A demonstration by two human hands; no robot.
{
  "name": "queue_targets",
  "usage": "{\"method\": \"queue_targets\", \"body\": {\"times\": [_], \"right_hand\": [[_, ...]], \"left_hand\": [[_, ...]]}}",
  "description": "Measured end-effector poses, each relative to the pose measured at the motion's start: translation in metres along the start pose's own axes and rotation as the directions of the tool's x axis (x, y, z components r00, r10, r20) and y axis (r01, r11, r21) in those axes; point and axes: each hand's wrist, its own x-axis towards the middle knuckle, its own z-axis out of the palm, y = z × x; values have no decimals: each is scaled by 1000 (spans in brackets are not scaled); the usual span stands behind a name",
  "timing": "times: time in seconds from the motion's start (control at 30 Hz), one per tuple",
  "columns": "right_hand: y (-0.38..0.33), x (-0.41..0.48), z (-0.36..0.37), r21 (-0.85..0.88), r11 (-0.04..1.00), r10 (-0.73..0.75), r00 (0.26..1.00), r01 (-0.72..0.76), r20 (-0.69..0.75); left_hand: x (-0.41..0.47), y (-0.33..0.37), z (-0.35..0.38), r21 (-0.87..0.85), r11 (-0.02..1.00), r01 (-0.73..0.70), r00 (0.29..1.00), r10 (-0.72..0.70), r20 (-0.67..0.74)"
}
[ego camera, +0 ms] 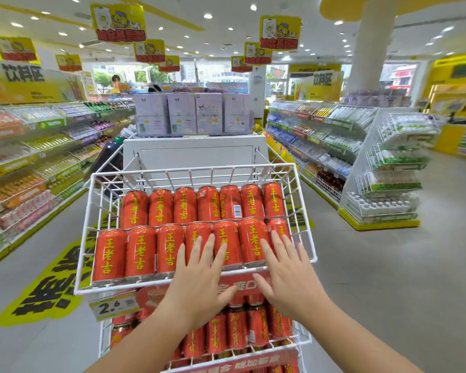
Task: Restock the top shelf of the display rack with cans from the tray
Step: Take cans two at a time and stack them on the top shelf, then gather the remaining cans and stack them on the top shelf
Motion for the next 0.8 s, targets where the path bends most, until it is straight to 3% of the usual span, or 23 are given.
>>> {"method": "queue_targets", "body": {"times": [0.33,0.57,0.8], "right_hand": [[-27,-85,41,-55,997,66,995,-62,75],[-16,-147,107,0,999,44,986,-44,161],[26,-211,236,39,999,-19,947,7,321]], "left_hand": [[-81,27,55,-42,994,-103,994,101,-36],[-136,72,114,-54,996,-72,985,80,151],[-193,135,237,-31,1000,-2,937,13,348]]}}
